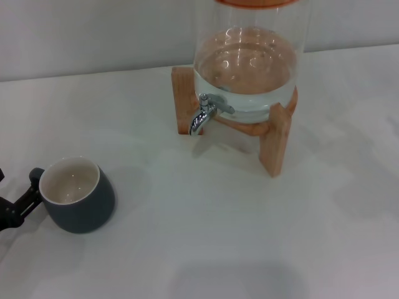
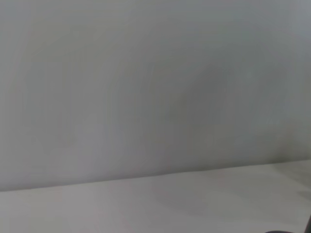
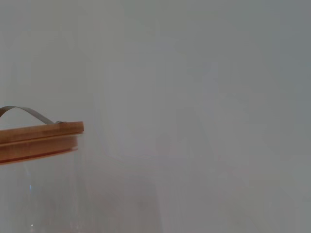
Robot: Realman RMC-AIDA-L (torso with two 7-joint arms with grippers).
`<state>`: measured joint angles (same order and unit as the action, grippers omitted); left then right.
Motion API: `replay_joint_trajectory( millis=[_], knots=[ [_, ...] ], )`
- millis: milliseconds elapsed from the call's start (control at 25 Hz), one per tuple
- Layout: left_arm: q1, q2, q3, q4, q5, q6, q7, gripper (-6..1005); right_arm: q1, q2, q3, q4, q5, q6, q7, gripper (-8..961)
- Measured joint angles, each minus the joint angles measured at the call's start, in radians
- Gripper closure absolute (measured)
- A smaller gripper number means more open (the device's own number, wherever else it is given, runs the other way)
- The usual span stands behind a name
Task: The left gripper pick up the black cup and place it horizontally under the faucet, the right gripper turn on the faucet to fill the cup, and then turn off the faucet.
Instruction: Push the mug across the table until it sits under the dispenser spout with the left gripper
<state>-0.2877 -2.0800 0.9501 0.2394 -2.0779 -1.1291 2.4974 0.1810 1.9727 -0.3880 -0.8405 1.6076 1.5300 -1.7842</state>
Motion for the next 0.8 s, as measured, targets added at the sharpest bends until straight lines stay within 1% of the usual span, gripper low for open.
replay_joint_trajectory(
  millis=[800],
  knots=[
    [0.007, -0.001, 0.002, -0.005, 0.017, 0.0, 0.001, 229, -0.004, 0.002, 0.0, 0.0, 0.0, 0.005, 0.002, 351]
  ],
)
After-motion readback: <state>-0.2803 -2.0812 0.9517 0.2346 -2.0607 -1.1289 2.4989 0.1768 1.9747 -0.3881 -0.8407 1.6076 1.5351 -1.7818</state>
